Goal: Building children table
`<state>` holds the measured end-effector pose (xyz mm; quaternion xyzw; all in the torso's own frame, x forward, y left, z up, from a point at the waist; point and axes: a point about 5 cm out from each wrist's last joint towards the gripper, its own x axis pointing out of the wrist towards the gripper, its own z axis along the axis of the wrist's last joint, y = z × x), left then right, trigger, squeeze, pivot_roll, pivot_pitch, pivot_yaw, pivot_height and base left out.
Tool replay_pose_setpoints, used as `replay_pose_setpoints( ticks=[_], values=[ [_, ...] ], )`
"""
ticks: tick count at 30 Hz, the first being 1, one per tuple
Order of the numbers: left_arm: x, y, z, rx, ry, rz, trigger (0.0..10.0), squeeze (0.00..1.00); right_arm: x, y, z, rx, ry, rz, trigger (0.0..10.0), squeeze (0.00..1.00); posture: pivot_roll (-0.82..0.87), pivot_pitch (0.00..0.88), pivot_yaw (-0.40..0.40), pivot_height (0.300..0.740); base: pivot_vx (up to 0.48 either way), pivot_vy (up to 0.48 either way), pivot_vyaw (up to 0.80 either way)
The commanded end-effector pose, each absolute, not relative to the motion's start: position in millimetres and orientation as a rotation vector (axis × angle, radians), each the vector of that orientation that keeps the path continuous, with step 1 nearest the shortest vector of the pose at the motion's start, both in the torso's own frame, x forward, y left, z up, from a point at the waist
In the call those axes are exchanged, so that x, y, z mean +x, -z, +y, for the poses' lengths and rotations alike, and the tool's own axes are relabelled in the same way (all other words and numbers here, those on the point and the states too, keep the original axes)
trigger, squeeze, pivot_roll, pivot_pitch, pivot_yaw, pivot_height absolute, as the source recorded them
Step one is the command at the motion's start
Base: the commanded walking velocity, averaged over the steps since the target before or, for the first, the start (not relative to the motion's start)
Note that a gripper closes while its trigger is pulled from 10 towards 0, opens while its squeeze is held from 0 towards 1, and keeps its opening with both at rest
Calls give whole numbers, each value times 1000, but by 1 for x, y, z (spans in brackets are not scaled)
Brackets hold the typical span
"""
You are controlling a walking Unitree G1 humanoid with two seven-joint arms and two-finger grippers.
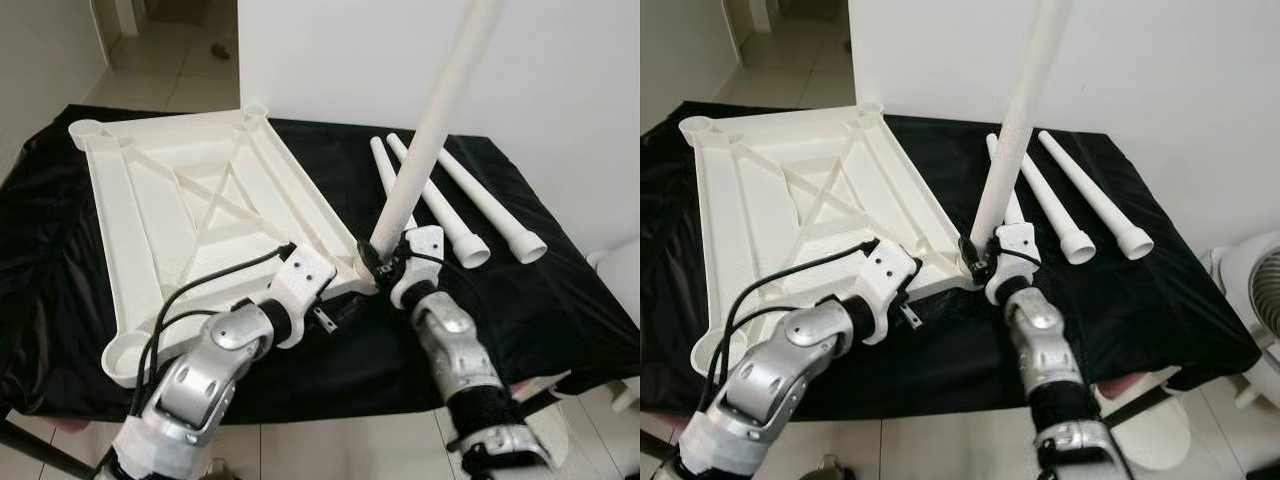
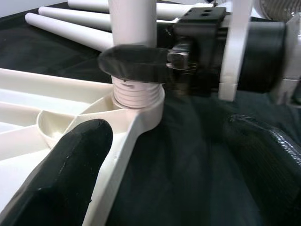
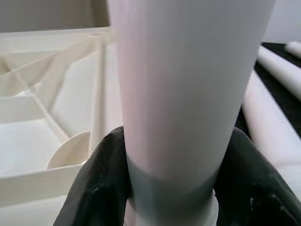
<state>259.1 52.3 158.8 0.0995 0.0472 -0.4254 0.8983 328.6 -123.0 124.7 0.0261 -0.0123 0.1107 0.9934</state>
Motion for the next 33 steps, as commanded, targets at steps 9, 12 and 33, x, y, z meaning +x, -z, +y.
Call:
replay_pose_setpoints(
  ticks=[9,12,33],
  values=[
    [255,-156,50,193,874,117,10000,0,308,-120,-108,99,-124,24,0,0,69,37,-93,740,0,0,0],
    [257,-156,49,195,873,115,10000,0,310,-122,-114,91,-118,42,10000,780,67,31,-94,740,0,0,0],
    [261,-161,53,200,854,103,10000,0,330,-144,-153,-123,-670,-29,10000,0,71,39,-88,740,0,0,0]
  ],
)
